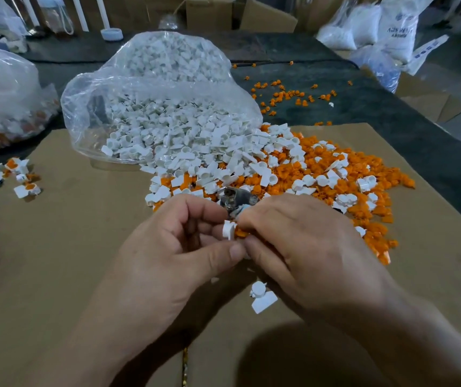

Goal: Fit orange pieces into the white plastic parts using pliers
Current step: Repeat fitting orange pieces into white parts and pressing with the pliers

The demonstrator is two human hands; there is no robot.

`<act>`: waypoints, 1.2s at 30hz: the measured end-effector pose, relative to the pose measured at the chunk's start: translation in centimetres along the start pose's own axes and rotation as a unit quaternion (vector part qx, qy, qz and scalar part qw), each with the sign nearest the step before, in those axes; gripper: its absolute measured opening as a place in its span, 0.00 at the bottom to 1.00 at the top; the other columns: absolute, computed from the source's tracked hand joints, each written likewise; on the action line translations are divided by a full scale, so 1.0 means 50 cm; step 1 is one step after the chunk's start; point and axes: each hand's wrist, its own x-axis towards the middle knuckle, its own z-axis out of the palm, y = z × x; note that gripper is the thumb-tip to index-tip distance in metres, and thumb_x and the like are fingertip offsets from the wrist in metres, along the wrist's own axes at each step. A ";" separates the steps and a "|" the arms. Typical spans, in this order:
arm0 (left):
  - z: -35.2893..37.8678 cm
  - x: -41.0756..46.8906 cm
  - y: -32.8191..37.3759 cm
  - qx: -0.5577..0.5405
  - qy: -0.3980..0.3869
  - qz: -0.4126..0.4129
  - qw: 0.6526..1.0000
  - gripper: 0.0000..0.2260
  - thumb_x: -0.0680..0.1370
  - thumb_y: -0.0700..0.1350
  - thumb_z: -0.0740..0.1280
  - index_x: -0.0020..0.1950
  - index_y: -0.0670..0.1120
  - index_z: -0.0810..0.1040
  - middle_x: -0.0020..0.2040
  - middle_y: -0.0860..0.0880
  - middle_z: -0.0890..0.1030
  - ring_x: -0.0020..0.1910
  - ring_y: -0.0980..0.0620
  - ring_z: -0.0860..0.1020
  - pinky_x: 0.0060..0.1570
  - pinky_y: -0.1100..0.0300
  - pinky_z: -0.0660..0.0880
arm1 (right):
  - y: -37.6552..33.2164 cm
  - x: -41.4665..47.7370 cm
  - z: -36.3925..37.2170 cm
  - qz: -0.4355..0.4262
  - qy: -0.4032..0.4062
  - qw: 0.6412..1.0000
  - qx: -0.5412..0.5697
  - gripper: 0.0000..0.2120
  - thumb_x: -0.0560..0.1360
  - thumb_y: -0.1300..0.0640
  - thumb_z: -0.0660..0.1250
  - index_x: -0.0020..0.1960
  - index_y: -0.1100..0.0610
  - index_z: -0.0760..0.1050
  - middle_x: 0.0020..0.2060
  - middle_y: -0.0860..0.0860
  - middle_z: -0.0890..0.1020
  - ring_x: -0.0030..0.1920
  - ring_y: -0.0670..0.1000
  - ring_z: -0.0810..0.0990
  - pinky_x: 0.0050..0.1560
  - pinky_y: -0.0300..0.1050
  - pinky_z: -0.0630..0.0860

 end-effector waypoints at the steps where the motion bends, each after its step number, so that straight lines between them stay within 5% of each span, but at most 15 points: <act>1: -0.001 -0.001 -0.003 0.011 -0.005 0.004 1.000 0.27 0.56 0.66 0.81 0.50 0.57 0.83 0.38 0.51 0.83 0.36 0.51 0.82 0.35 0.62 0.79 | -0.001 -0.001 -0.002 0.000 -0.007 1.000 -0.002 0.08 0.77 0.54 0.63 0.50 0.56 0.79 0.40 0.50 0.80 0.40 0.51 0.77 0.40 0.51 0.76; 11: -0.005 -0.003 -0.003 0.027 -0.036 -0.017 0.999 0.19 0.60 0.59 0.79 0.46 0.53 0.84 0.36 0.49 0.82 0.33 0.49 0.82 0.34 0.60 0.80 | -0.016 0.004 -0.022 0.011 -0.103 0.995 0.000 0.05 0.76 0.60 0.68 0.52 0.56 0.78 0.44 0.51 0.80 0.43 0.52 0.76 0.42 0.48 0.73; 18: 0.001 -0.001 -0.009 -0.048 -0.039 -0.008 0.998 0.24 0.57 0.61 0.83 0.47 0.51 0.85 0.36 0.48 0.83 0.34 0.51 0.82 0.35 0.61 0.79 | -0.023 0.005 -0.035 0.017 -0.094 0.995 0.028 0.14 0.83 0.48 0.51 0.67 0.46 0.64 0.57 0.42 0.69 0.54 0.42 0.65 0.52 0.38 0.66; 23: -0.002 -0.010 -0.002 0.104 -0.010 0.061 0.993 0.22 0.62 0.69 0.76 0.51 0.60 0.82 0.37 0.52 0.84 0.34 0.53 0.83 0.35 0.56 0.82 | -0.031 0.011 -0.041 0.058 -0.138 0.984 0.095 0.07 0.82 0.46 0.50 0.56 0.42 0.66 0.48 0.40 0.67 0.44 0.40 0.64 0.45 0.35 0.64; 27: 0.001 -0.017 0.017 0.297 0.025 0.178 0.938 0.15 0.69 0.65 0.68 0.54 0.68 0.76 0.43 0.68 0.80 0.40 0.67 0.79 0.36 0.79 0.70 | -0.029 -0.007 -0.022 0.082 -0.064 0.983 0.150 0.09 0.78 0.42 0.50 0.40 0.38 0.62 0.37 0.37 0.69 0.43 0.35 0.69 0.42 0.30 0.65; 32: 0.010 -0.017 0.036 0.293 0.017 0.188 0.937 0.12 0.69 0.61 0.67 0.52 0.65 0.75 0.47 0.73 0.78 0.45 0.72 0.77 0.42 0.81 0.69 | -0.017 -0.016 0.002 0.049 -0.002 0.992 0.118 0.04 0.79 0.45 0.53 0.46 0.38 0.64 0.37 0.36 0.68 0.41 0.34 0.69 0.44 0.26 0.66; 36: 0.021 -0.017 0.045 0.256 -0.009 0.203 0.945 0.12 0.70 0.55 0.67 0.53 0.60 0.75 0.45 0.76 0.76 0.44 0.78 0.75 0.43 0.84 0.66 | -0.013 -0.016 0.004 0.038 0.016 0.993 0.114 0.06 0.79 0.49 0.58 0.50 0.46 0.73 0.40 0.39 0.72 0.40 0.39 0.71 0.39 0.32 0.69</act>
